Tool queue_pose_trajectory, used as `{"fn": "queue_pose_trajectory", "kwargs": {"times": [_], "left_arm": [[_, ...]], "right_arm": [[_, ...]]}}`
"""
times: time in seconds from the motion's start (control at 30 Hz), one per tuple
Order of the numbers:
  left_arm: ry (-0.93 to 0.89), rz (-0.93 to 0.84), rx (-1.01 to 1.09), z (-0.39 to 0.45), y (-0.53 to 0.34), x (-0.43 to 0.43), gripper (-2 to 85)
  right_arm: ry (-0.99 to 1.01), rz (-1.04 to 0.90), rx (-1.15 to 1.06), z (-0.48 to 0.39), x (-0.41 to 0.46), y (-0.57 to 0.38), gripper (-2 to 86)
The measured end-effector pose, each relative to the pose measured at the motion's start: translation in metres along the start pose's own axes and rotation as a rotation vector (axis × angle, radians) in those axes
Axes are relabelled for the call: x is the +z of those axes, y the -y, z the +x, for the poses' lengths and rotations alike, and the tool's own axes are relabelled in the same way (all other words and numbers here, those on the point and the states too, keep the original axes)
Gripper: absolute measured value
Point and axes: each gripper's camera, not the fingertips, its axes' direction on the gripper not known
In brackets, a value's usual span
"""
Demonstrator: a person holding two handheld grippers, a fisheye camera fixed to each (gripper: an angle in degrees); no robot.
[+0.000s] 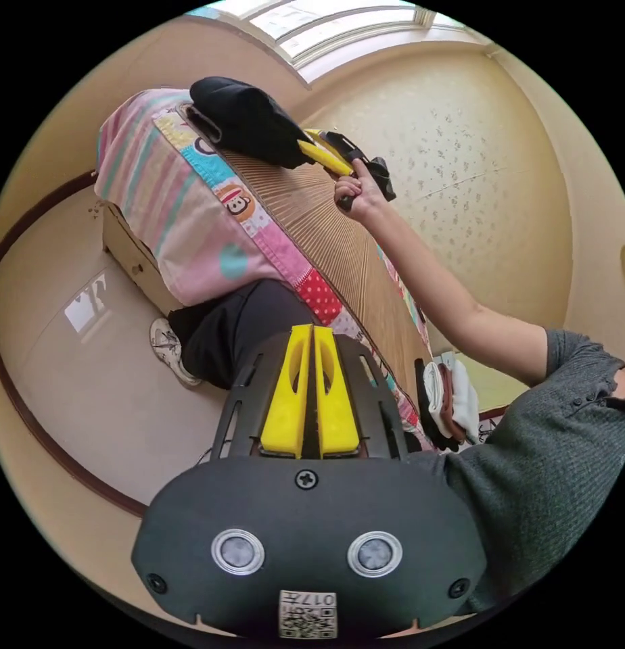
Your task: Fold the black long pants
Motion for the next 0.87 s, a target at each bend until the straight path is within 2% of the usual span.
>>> {"fn": "queue_pose_trajectory", "kwargs": {"times": [0.13, 0.2, 0.27, 0.33, 0.4, 0.53, 0.63, 0.77, 0.87], "left_arm": [[0.085, -0.095, 0.121, 0.033, 0.013, 0.033, 1.0], [0.114, -0.132, 0.168, 0.052, 0.031, 0.055, 7.8], [0.154, -0.179, 0.242, 0.087, 0.065, 0.093, 19.0], [0.183, -0.18, 0.312, 0.119, 0.089, 0.125, 24.2], [0.195, -0.17, 0.389, 0.155, 0.112, 0.162, 25.5], [0.31, -0.186, 0.485, 0.221, 0.151, 0.274, 23.5], [0.297, -0.248, 0.456, 0.246, 0.169, 0.344, 24.0], [0.478, -0.189, 0.504, 0.285, 0.164, 0.387, 24.5], [0.58, -0.161, 0.528, 0.301, 0.152, 0.402, 24.8]], "right_arm": [[-0.259, 0.026, -0.029, -0.008, -0.05, -0.1, 14.2], [-0.483, 0.055, 0.038, -0.005, -0.096, -0.177, 17.6], [-0.696, 0.125, 0.109, -0.008, -0.139, -0.238, 19.4], [-0.934, 0.207, 0.21, -0.014, -0.179, -0.297, 21.3], [-1.166, 0.285, 0.347, -0.02, -0.218, -0.36, 23.6], [-1.267, 0.311, 0.518, -0.012, -0.244, -0.415, 25.8], [-1.271, 0.277, 0.604, 0.0, -0.242, -0.428, 27.4], [-1.243, 0.407, 0.637, -0.003, -0.239, -0.435, 28.6], [-1.247, 0.431, 0.637, -0.007, -0.236, -0.427, 29.0]]}}
